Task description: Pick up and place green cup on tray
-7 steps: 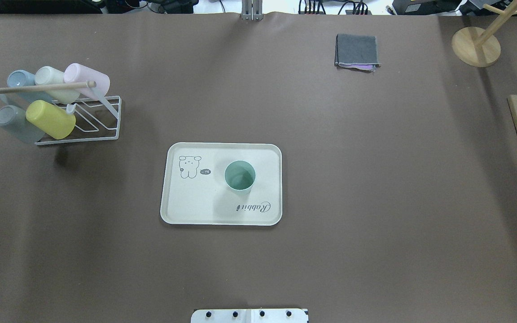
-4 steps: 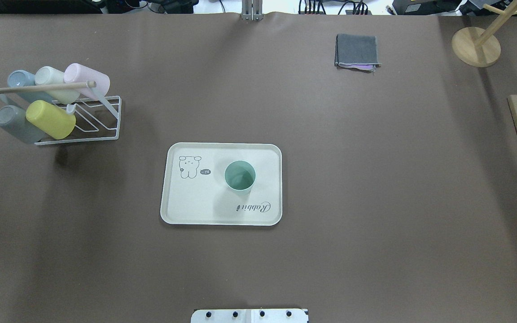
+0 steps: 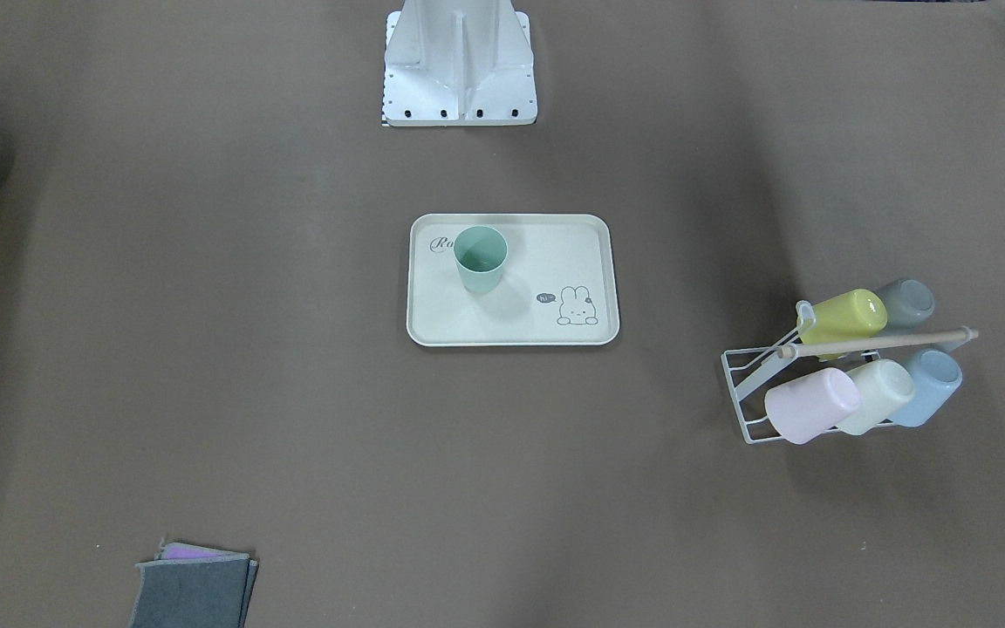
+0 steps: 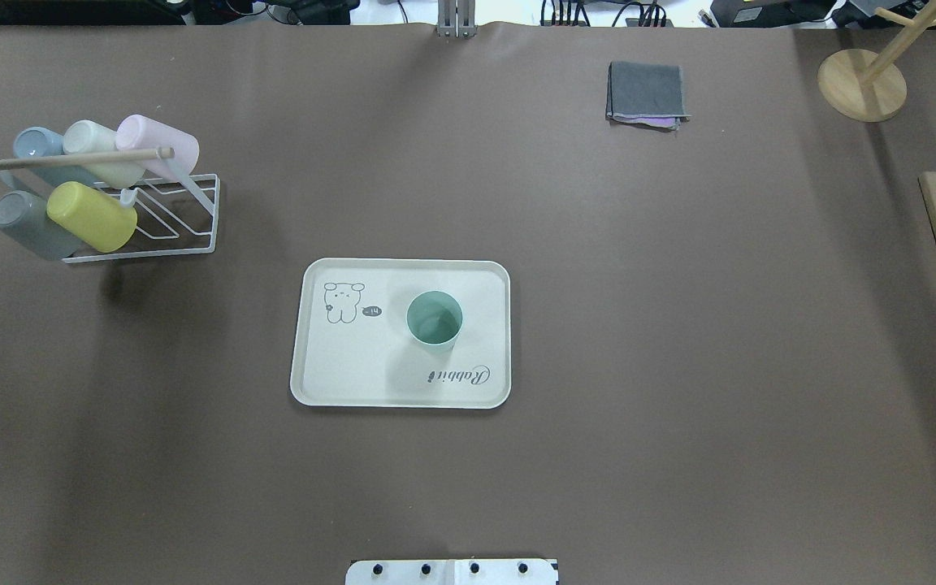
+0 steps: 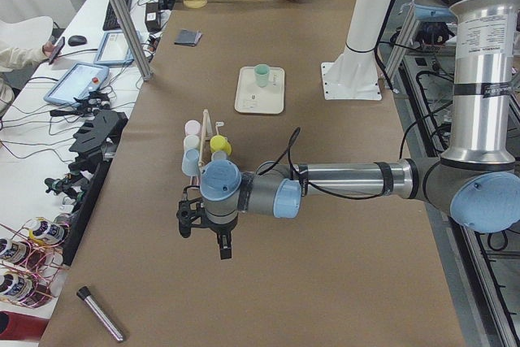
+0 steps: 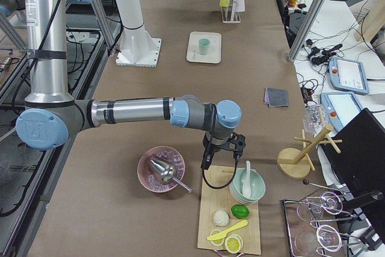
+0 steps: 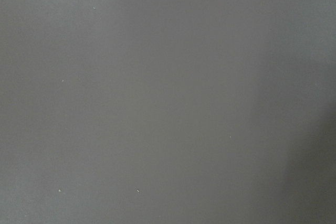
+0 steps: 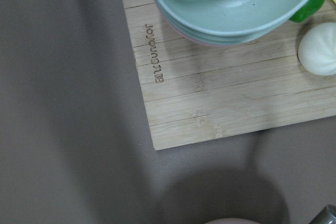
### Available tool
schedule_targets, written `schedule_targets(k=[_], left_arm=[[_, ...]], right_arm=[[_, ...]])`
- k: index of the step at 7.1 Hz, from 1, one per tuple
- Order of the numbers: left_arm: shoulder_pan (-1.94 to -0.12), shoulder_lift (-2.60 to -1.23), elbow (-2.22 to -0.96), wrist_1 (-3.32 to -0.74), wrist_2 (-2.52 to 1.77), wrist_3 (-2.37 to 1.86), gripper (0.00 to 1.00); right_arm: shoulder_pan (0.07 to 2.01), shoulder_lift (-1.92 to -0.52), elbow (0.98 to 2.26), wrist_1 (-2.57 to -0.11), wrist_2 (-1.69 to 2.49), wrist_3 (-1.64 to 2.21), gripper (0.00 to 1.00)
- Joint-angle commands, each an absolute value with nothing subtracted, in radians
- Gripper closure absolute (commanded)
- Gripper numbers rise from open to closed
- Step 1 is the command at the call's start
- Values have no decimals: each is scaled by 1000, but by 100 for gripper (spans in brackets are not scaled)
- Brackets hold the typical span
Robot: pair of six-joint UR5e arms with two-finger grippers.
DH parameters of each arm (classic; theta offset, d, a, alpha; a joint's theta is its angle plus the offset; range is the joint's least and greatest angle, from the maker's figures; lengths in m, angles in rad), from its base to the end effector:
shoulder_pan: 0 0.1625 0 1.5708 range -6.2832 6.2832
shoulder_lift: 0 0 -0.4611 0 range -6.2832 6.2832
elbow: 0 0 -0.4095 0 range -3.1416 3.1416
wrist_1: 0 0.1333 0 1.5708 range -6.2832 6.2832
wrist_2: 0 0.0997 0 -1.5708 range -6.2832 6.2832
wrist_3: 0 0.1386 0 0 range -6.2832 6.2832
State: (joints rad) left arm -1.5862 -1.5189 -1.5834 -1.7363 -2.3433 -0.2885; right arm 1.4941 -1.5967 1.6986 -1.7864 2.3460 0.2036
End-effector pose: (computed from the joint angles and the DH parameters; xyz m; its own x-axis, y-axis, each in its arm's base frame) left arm -0.0442 -0.4960 0.7250 0.6834 -0.2086 -0.6996 0.2188 0.9728 -0.0763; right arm -0.0008 -0.4846 0.6915 0.7188 0.2242 0.6580 -0.0707 0.9652 -0.2517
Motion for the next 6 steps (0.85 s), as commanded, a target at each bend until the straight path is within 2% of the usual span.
schedule_targets(k=[1, 6], left_arm=[[-1586, -1519, -1577, -1740, -2344, -290, 2], [-1586, -1519, -1583, -1741, -2345, -288, 2]], right_arm=[[1494, -1595, 1701, -1784, 2347, 198, 0], [1497, -1597, 1703, -1783, 2352, 199, 0]])
